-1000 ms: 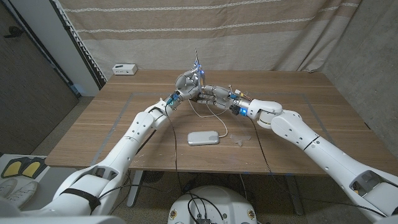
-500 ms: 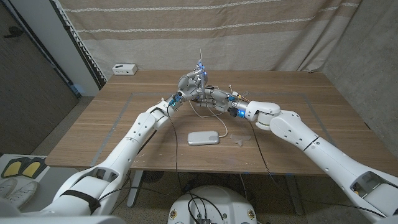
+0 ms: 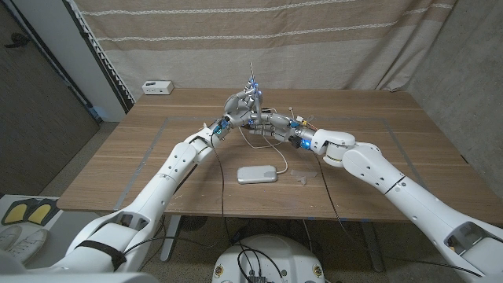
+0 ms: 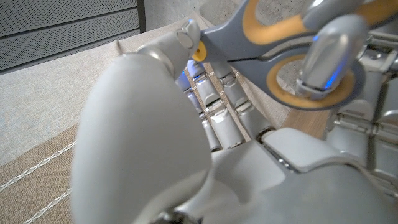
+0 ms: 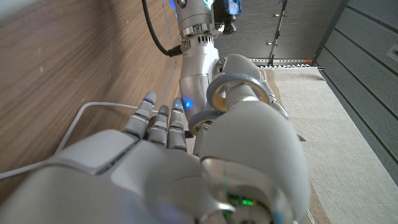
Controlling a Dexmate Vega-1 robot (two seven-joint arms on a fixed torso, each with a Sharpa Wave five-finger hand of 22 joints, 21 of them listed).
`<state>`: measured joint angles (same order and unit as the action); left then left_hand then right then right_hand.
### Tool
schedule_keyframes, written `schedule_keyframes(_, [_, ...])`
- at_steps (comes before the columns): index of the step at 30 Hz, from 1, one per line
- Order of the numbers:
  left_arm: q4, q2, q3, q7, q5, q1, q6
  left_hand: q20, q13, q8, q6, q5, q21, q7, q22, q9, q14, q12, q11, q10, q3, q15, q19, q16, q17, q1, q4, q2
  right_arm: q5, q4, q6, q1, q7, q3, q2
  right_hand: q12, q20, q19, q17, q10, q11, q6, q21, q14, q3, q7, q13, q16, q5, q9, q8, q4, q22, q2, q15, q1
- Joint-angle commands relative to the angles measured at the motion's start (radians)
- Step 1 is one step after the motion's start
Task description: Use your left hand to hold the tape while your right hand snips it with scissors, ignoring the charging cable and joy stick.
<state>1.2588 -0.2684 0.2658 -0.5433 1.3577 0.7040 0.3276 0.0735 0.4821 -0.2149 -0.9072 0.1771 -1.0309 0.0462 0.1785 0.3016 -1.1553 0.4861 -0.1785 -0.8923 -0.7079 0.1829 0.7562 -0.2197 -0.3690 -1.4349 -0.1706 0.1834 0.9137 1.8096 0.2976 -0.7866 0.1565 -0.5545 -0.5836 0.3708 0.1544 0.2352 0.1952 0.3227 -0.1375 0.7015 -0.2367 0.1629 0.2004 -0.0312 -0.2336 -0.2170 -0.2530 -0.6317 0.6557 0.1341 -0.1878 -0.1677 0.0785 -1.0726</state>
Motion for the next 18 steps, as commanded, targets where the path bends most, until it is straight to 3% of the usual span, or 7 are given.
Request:
schedule_keyframes(1, [-0.001,-0.003,-0.007,-0.008,0.0,0.002,-0.012,0.148,0.002,0.001,-0.008,0.005,-0.009,0.004,0.004,0.0,-0.049,0.003,-0.001,-0.009,-0.012,0.039,0.007,-0.006,-0.005,-0.054,0.009,-0.058,0.033,0.008,0.003,-0.02,-0.027,0.026,-0.013,0.092,-0.022,0.045,0.034,0.174,0.127,-0.032,-0.021,0.074,0.008,0.006,-0.096,-0.033,0.021,-0.105,0.097,-0.041,-0.012,-0.02,-0.078,0.034])
schedule_keyframes(5, [0.0,-0.004,-0.007,-0.006,-0.002,0.003,-0.016,0.148,0.002,0.002,-0.007,0.004,-0.009,0.004,0.004,-0.001,-0.049,0.003,-0.001,-0.007,-0.012,0.039,0.007,-0.006,-0.005,-0.053,0.009,-0.058,0.036,0.013,0.006,-0.024,-0.036,0.031,-0.02,0.196,-0.059,0.08,0.087,0.24,0.161,-0.014,-0.044,0.142,0.015,0.003,-0.193,-0.08,0.026,-0.092,0.128,-0.069,-0.025,-0.023,-0.137,0.065])
schedule_keyframes(8, [0.001,-0.004,-0.007,-0.004,-0.002,0.003,-0.017,0.148,0.002,0.002,-0.007,0.004,-0.01,0.005,0.004,-0.001,-0.05,0.003,-0.002,-0.007,-0.012,0.039,0.007,-0.006,-0.005,-0.053,0.009,-0.058,0.037,0.018,0.007,-0.026,-0.039,0.033,-0.026,0.289,-0.108,0.133,0.15,0.269,0.166,0.012,-0.083,0.207,0.019,-0.005,-0.29,-0.137,0.027,-0.065,0.146,-0.077,-0.041,-0.02,-0.171,0.078])
schedule_keyframes(11, [0.0,-0.004,-0.006,-0.005,-0.002,0.003,-0.016,0.149,0.003,0.002,-0.007,0.004,-0.01,0.006,0.004,-0.001,-0.05,0.003,-0.002,-0.006,-0.012,0.039,0.006,-0.006,-0.005,-0.054,0.008,-0.058,0.037,0.018,0.009,-0.024,-0.034,0.032,-0.031,0.375,-0.141,0.175,0.219,0.283,0.165,0.029,-0.124,0.272,0.013,-0.007,-0.381,-0.2,0.023,-0.057,0.167,-0.071,-0.058,-0.011,-0.188,0.083])
schedule_keyframes(14, [-0.001,-0.004,-0.004,-0.004,-0.003,0.001,-0.016,0.148,0.003,0.002,-0.008,0.004,-0.01,0.006,0.004,-0.001,-0.05,0.003,-0.001,-0.007,-0.012,0.039,0.006,-0.006,-0.005,-0.053,0.009,-0.058,0.031,0.022,0.014,-0.021,-0.039,0.03,-0.036,0.519,-0.154,0.241,0.342,0.322,0.184,0.052,-0.193,0.387,-0.001,-0.009,-0.526,-0.326,0.019,-0.045,0.194,-0.052,-0.09,-0.007,-0.245,0.076])
schedule_keyframes(15, [-0.002,-0.004,-0.003,-0.004,-0.004,0.0,-0.016,0.148,0.003,0.002,-0.008,0.004,-0.01,0.005,0.004,-0.001,-0.05,0.003,-0.001,-0.007,-0.012,0.038,0.006,-0.006,-0.005,-0.053,0.009,-0.058,0.034,0.023,0.017,-0.022,-0.043,0.031,-0.035,0.592,-0.159,0.255,0.405,0.359,0.19,0.056,-0.221,0.399,-0.011,-0.008,-0.593,-0.378,0.018,-0.046,0.203,-0.043,-0.107,-0.005,-0.243,0.072])
schedule_keyframes(18, [-0.004,-0.004,-0.002,-0.004,-0.005,-0.001,-0.013,0.149,0.003,0.002,-0.008,0.003,-0.01,0.007,0.004,-0.002,-0.05,0.003,-0.002,-0.007,-0.012,0.039,0.006,-0.006,-0.005,-0.053,0.008,-0.058,0.022,0.03,0.027,-0.018,-0.06,0.027,-0.042,0.664,-0.166,0.275,0.492,0.38,0.195,0.079,-0.264,0.433,-0.026,-0.01,-0.659,-0.459,0.016,-0.04,0.216,-0.032,-0.136,0.002,-0.247,0.068])
